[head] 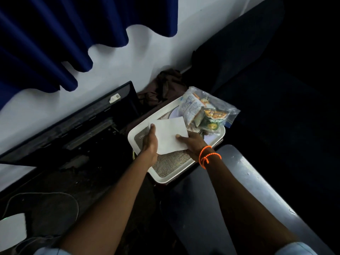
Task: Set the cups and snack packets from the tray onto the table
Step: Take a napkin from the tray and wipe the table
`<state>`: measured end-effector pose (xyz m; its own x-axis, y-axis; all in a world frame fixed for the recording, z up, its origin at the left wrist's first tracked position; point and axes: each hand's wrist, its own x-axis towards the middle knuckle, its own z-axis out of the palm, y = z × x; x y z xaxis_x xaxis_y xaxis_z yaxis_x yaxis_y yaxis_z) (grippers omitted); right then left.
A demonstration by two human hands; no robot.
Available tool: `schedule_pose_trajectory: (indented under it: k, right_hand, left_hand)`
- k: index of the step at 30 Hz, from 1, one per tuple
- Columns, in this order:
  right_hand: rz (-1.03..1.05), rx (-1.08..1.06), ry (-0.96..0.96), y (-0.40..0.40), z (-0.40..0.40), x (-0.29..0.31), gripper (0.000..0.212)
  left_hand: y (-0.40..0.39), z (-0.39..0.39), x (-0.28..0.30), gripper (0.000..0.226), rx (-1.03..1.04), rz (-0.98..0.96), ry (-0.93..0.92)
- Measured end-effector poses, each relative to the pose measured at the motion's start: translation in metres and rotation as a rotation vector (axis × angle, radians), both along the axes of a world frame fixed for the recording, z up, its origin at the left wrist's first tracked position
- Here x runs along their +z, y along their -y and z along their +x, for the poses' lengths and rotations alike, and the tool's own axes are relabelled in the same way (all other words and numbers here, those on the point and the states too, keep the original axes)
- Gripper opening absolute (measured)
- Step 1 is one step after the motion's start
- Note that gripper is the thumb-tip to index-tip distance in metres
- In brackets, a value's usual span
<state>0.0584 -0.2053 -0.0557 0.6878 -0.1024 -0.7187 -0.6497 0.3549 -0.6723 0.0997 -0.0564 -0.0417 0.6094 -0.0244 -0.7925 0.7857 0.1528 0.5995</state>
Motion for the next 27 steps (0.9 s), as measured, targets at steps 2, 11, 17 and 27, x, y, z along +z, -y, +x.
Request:
schedule_pose_trajectory:
  k: [2,11,17,27]
  right_hand:
    - [-0.044,0.041,-0.026,0.003,-0.005,0.006,0.028]
    - [-0.106,-0.145,-0.101,0.063,-0.057,0.024,0.015]
    - [-0.186,-0.223,-0.014,0.112,-0.126,0.039,0.013]
    - [-0.537,-0.59,-0.11,0.19,-0.302,0.036,0.025]
  left_hand:
    - [0.008,-0.005,0.0,0.043,-0.101,0.068,0.034]
    - [0.05,-0.038,0.008,0.041,-0.246,-0.026,0.068]
    - [0.106,-0.082,0.022,0.039,-0.381,-0.037,0.134]
    - [0.222,-0.218,0.028,0.024,-0.699,0.185,0.26]
